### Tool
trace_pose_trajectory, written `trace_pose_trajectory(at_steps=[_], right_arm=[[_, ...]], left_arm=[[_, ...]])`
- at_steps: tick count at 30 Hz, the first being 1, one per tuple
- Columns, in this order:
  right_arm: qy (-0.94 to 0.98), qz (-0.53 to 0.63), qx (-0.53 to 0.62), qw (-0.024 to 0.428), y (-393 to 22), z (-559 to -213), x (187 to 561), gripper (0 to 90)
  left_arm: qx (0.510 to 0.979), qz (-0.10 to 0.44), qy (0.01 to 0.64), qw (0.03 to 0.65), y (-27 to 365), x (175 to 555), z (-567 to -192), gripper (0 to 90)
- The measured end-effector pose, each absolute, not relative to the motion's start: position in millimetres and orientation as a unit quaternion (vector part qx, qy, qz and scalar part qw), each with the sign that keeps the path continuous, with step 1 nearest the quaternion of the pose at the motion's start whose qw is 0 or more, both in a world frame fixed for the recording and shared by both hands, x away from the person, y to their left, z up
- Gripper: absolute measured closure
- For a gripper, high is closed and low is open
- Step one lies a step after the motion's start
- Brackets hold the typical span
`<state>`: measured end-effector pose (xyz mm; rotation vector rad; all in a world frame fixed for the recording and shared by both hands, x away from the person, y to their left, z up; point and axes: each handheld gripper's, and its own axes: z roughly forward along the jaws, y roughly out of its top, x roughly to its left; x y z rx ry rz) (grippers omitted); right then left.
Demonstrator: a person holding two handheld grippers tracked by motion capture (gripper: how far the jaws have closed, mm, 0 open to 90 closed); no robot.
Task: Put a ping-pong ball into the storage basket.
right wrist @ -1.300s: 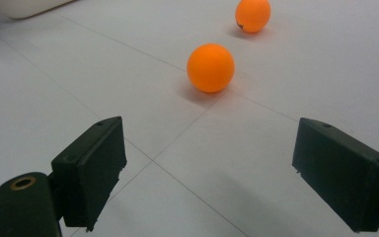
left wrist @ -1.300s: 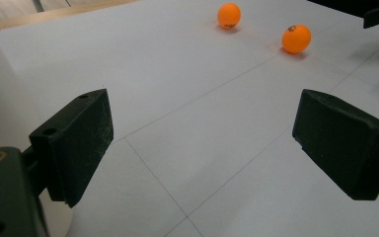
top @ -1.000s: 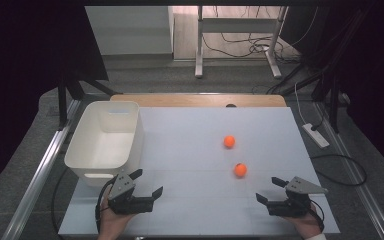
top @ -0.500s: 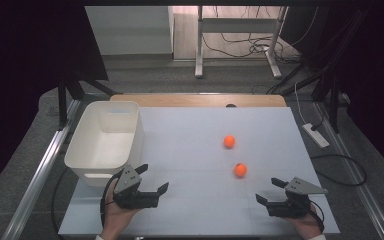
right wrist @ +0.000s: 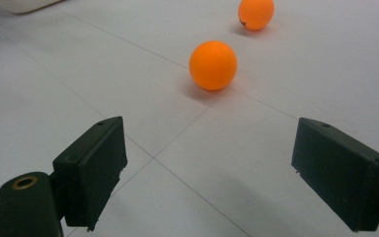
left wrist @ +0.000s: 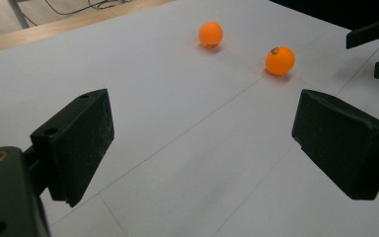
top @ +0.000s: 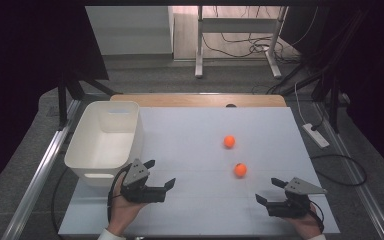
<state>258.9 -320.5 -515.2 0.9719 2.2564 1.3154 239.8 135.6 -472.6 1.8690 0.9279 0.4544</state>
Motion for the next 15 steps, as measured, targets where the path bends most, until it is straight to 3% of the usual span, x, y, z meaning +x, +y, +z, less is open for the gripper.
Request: trace_pose_trajectory(at_steps=[15], right_arm=[[0.796, 0.467, 0.344, 0.175, -320.2, -514.6, 258.6, 13.2]], left_arm=[[0.779, 0.177, 0.372, 0.473, 123.0, 248.4, -469.6, 10.0]])
